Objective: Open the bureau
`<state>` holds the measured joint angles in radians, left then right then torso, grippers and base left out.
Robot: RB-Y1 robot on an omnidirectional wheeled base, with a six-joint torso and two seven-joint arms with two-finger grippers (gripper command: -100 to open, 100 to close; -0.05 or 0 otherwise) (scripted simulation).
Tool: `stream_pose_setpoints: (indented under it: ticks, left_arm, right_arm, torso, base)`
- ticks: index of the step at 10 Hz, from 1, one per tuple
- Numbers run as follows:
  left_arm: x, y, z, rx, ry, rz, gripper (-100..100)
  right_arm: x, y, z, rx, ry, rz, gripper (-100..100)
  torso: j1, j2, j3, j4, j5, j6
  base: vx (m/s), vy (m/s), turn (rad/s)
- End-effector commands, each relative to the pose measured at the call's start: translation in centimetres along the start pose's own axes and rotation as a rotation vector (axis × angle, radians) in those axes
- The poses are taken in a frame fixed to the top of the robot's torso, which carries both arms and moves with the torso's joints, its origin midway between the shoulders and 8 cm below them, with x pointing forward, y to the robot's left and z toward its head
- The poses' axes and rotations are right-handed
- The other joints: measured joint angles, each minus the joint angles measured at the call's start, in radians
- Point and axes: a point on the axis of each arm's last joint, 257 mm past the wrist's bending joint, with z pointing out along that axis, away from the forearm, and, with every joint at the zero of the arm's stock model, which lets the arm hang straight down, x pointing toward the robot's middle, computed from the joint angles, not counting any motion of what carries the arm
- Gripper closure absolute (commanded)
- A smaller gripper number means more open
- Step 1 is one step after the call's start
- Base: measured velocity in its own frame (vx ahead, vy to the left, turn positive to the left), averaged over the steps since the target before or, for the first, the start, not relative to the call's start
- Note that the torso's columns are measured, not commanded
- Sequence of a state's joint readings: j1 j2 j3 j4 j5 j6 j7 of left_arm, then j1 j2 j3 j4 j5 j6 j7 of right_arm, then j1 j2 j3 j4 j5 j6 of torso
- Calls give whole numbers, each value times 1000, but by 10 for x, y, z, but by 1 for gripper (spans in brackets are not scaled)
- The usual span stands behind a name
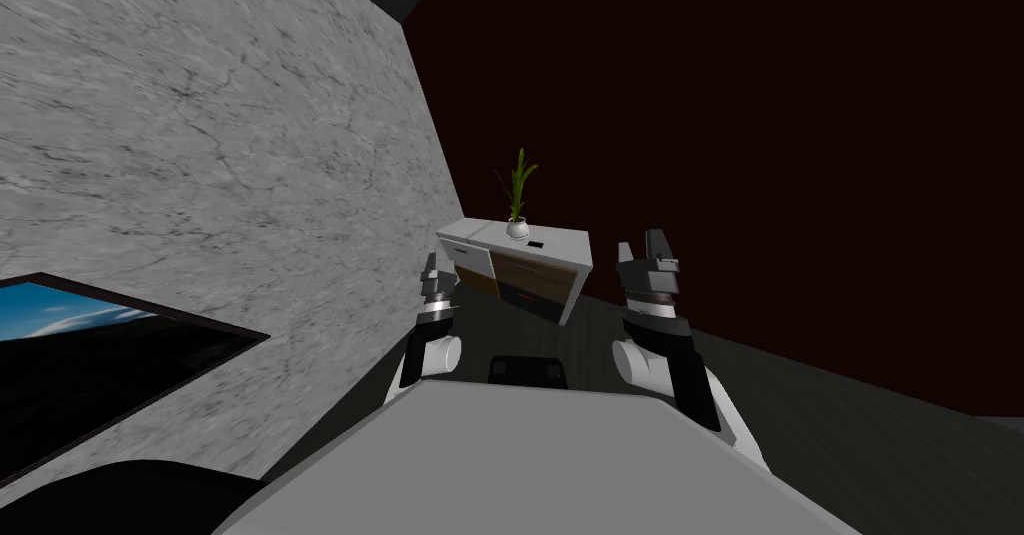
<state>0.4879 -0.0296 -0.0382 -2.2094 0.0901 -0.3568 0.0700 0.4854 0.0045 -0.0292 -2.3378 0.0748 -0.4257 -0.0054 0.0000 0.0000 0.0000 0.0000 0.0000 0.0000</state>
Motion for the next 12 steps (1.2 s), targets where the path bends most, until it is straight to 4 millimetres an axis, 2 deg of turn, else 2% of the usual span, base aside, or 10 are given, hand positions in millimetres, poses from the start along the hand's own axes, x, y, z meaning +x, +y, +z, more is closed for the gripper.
stream_pose_setpoints:
  ticks: [1, 9, 10, 12]
  left_arm:
    - [0, 0, 0, 0, 0, 0, 0]
    - [0, 0, 0, 0, 0, 0, 0]
    - [3, 4, -1, -11, 30, 16, -100]
    - [7, 14, -2, -32, 71, 37, -100]
  right_arm:
    - [0, 0, 0, 0, 0, 0, 0]
    - [0, 0, 0, 0, 0, 0, 0]
    - [0, 0, 0, 0, 0, 0, 0]
    - [0, 0, 0, 0, 0, 0, 0]
  torso:
    - [0, 40, -82, 41, 0, 0]
    - [0, 618, -1234, 617, 0, 0]
    - [0, 691, -1382, 691, 0, 0]
    - [0, 734, -1471, 734, 0, 0]
  base:
    - [0, 0, 0]
    - [0, 0, 0]
    - [17, -3, -19]
    - [24, -8, -34]
